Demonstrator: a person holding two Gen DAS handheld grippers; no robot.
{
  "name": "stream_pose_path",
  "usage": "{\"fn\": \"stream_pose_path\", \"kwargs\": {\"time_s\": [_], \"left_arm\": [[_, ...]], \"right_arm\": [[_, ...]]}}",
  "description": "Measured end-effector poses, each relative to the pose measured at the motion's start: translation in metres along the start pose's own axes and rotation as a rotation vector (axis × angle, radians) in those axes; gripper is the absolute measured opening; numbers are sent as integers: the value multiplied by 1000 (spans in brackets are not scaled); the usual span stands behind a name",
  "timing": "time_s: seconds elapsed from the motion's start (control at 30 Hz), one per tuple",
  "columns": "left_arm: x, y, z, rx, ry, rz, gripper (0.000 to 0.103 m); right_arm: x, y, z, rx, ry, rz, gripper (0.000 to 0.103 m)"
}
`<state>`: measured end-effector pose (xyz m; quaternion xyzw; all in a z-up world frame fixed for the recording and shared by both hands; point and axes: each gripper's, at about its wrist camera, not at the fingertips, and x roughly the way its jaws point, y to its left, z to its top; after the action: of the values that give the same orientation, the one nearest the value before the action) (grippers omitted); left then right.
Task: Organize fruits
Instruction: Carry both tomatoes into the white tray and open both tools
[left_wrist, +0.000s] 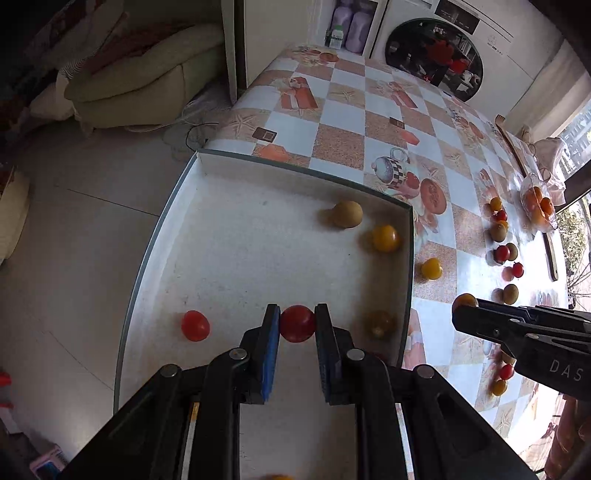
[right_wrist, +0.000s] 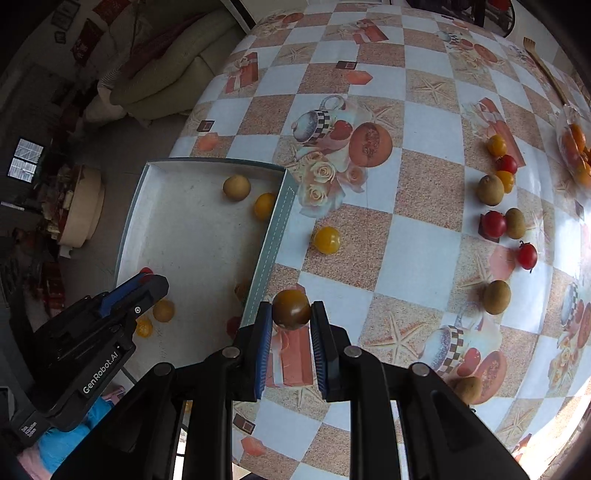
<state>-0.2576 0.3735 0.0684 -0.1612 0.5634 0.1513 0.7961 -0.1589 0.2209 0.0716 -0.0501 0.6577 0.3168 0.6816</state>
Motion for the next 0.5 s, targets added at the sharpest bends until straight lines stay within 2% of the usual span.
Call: {"fn": "stream_pose_path", "kwargs": {"time_s": [0.23,0.5], "left_arm": [[26,29,26,-1,15,49,20],[51,39,34,19,50,70,20]], "right_arm": [[32,39,26,-53,34,14,23],[69,50,43,-55,85,-14,23]]}}
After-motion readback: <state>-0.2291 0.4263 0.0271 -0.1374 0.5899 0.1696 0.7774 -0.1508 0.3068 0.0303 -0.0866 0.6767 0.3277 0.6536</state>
